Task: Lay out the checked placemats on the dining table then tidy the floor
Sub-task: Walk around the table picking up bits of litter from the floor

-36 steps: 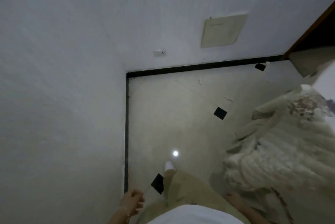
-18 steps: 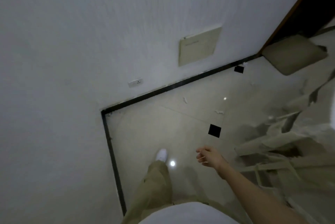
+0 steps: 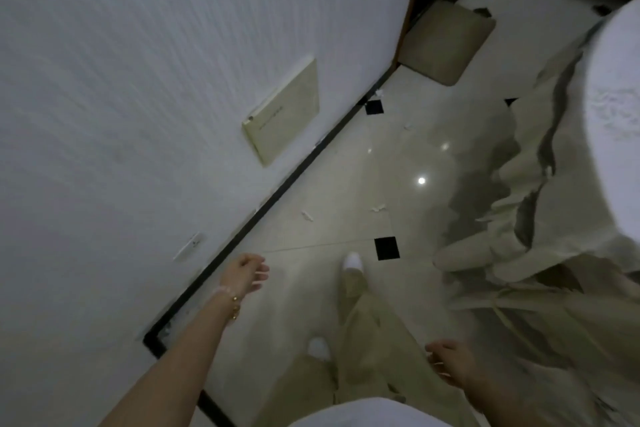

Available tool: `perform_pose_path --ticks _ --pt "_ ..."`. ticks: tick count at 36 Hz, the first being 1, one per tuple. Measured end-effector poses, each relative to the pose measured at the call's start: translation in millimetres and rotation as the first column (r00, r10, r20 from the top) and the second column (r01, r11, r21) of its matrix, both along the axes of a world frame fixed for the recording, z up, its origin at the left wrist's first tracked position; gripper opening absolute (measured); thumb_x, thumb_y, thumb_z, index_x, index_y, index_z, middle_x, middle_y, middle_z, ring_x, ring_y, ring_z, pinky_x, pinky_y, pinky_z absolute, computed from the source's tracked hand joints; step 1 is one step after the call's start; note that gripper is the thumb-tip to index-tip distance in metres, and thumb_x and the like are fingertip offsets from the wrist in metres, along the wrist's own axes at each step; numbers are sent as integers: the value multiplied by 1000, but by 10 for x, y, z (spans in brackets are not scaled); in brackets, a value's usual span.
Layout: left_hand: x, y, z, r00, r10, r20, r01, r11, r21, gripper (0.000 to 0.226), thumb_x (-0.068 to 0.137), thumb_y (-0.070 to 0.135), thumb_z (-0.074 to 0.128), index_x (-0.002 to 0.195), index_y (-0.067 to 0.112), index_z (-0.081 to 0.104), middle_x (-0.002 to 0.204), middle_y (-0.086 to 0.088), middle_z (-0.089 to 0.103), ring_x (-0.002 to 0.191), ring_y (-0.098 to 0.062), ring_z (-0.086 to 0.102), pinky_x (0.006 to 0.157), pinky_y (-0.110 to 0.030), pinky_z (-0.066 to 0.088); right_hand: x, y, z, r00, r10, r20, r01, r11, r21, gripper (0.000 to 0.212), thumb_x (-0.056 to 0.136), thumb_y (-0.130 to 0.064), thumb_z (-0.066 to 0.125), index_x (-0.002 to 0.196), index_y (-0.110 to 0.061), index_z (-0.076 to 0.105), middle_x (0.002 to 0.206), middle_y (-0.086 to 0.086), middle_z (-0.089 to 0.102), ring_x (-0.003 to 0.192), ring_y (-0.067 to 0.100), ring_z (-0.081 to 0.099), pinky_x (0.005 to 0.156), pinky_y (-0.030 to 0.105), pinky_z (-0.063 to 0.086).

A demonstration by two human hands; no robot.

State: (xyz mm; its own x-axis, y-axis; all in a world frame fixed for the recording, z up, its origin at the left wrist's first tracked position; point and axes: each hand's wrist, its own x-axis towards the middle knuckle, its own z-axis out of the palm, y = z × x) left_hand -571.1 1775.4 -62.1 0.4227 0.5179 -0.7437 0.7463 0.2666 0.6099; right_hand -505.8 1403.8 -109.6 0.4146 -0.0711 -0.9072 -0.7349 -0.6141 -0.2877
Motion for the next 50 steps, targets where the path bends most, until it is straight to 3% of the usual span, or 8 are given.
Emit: perform_pose_path --ticks 10,20,28,32,36,43,46,50 --pt "821 78 -564 972 -51 -229 21 991 -132 15 95 11 48 95 2 60 84 -13 63 74 -24 60 65 -29 49 1431 686 -230 998 -58 -3 58 997 45 19 94 -10 49 99 3 62 80 16 60 69 24 55 62 30 44" --pt "1736 518 -1190 896 -193 -400 117 971 -208 15 94 5 47 84 3 58 75 -14 62 63 -24 55 57 -25 41 3143 1530 -793 995 -41 89 36 998 59 19 94 -12 46 85 -11 63 75 8 63 67 18 57 65 27 46" --pt "2950 815 -3014 876 -321 -359 250 940 -231 16 93 8 48 81 10 59 78 -11 64 69 -24 59 61 -25 44 3913 1890 -2605 999 -30 30 28 999 38 24 93 -7 45 79 -16 62 77 6 65 71 18 58 62 23 46" --pt "3174 870 -4257 846 -354 -398 300 934 -194 13 92 10 50 85 13 61 95 -15 66 87 -30 60 80 -35 50 4012 1944 -3796 998 61 16 -62 998 28 19 92 -12 48 105 -17 62 100 4 63 95 23 58 80 27 45" --pt "3261 935 -5290 761 -424 -491 433 896 -101 28 93 14 51 119 5 56 125 -17 56 113 -32 53 97 -36 40 4063 1985 -4756 990 115 84 -111 992 -56 36 94 -16 52 129 -14 51 121 9 55 100 18 50 82 21 38" --pt "3342 1123 -6504 776 -201 -598 291 955 56 68 84 24 67 138 2 33 141 -26 34 121 -44 45 97 -50 41 4184 1968 -6022 962 155 225 -120 980 -159 70 74 -35 71 135 -11 47 136 9 48 117 23 53 101 35 46" --pt "3377 1198 -6780 770 -153 -619 250 965 72 72 81 29 69 135 2 31 137 -26 32 114 -46 50 94 -53 45 4241 2043 -6258 941 173 292 -109 969 -224 54 75 -28 74 122 -11 55 127 11 47 108 24 55 85 29 48" --pt "3405 1213 -6946 756 -123 -643 244 965 102 61 79 29 69 125 5 36 130 -24 36 104 -45 57 88 -53 50 4230 2096 -6463 902 239 359 -119 938 -325 48 76 -25 74 117 -9 55 125 17 43 107 32 51 91 36 47"
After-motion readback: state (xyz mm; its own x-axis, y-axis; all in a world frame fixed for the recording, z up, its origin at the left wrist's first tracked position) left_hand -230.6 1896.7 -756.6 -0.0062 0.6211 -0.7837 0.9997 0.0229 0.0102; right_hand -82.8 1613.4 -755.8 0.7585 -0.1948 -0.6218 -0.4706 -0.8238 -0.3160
